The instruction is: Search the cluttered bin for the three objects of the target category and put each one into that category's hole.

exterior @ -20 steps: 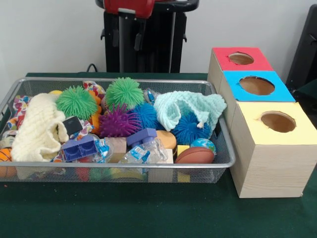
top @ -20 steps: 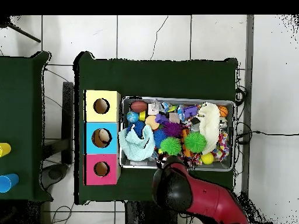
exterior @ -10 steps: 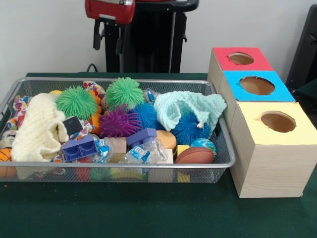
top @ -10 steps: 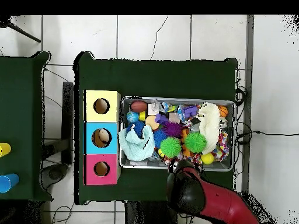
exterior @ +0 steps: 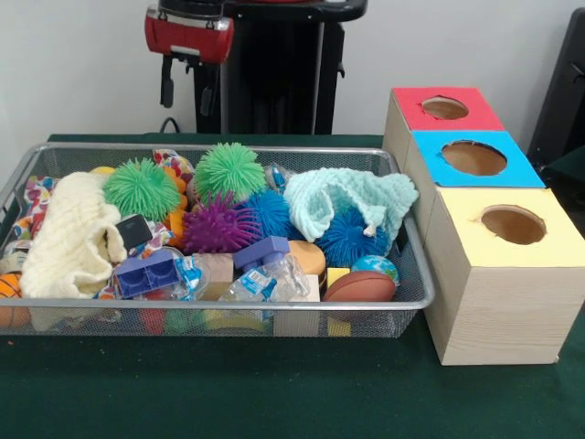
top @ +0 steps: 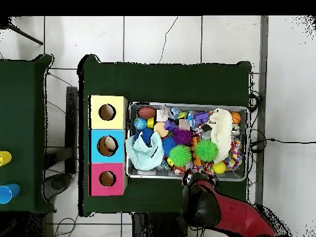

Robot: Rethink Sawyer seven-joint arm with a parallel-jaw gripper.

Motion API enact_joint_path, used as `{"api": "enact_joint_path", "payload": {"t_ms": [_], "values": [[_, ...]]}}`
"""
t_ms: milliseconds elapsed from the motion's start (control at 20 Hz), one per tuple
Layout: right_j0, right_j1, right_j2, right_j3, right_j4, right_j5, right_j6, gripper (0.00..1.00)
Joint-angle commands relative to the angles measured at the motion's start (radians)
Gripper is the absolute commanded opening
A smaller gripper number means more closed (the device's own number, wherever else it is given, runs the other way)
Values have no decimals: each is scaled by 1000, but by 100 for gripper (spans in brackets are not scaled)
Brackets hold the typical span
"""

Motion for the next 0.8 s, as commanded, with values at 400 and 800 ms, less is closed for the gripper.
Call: {"api": "enact_joint_path", "payload": {"t_ms": [400,800], "values": [[-18,187,67,-94,-115,-172,87,100],[2,159,67,-149,-129,-81,43,100]]}}
